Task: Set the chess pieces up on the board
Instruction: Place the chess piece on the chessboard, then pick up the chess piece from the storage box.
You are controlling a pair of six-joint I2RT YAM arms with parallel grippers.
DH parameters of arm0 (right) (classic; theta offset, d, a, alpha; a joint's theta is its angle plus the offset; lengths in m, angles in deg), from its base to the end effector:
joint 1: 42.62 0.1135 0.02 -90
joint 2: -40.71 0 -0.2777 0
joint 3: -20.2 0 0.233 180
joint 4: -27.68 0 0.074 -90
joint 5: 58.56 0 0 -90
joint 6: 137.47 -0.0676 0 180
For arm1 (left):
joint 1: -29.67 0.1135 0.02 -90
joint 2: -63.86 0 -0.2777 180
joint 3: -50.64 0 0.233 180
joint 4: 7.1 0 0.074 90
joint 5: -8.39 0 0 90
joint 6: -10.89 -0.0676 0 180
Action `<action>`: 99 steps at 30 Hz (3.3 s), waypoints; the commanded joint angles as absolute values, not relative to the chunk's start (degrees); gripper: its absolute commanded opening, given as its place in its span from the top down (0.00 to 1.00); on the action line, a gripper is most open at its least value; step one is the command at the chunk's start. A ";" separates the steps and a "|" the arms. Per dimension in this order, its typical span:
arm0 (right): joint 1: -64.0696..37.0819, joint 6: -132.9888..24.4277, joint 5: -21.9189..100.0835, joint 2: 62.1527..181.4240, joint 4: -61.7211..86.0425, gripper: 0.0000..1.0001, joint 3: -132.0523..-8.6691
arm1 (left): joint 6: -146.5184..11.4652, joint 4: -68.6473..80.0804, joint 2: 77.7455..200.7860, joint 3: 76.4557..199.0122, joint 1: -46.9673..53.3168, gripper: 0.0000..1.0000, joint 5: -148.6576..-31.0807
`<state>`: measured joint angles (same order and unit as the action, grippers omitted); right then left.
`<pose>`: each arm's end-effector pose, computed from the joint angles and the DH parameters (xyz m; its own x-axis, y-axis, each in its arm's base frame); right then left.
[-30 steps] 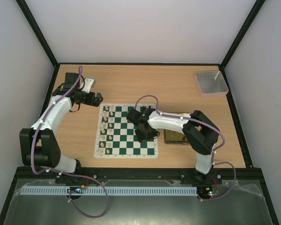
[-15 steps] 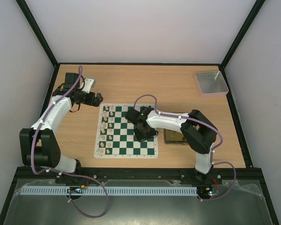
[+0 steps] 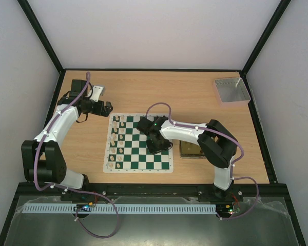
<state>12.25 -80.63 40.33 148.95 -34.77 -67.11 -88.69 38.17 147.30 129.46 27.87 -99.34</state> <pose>0.1876 0.2847 0.1542 -0.9261 -0.3771 -0.0125 -0.3724 0.9081 0.1916 0.3089 -0.0303 0.2648 -0.7162 0.1811 -0.6740 0.3501 0.9287 -0.1224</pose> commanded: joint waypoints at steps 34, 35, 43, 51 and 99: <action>-22.57 -84.76 36.12 118.32 -44.39 0.68 -46.83 | -89.13 38.21 147.00 129.55 28.27 0.01 -99.21; -23.02 -84.68 36.53 118.13 -43.91 0.68 -45.84 | -89.13 38.22 146.94 129.55 28.27 0.01 -99.27; -24.67 -84.82 37.35 118.68 -40.31 0.67 -42.55 | -89.13 38.21 147.09 129.47 28.27 0.01 -99.36; -25.54 -84.73 38.32 121.23 -36.49 0.68 -40.80 | -89.13 38.29 147.62 129.88 28.27 0.01 -99.53; -7.21 -89.53 36.90 124.75 -46.05 0.98 -58.73 | -89.00 38.57 148.81 131.24 28.18 0.01 -99.83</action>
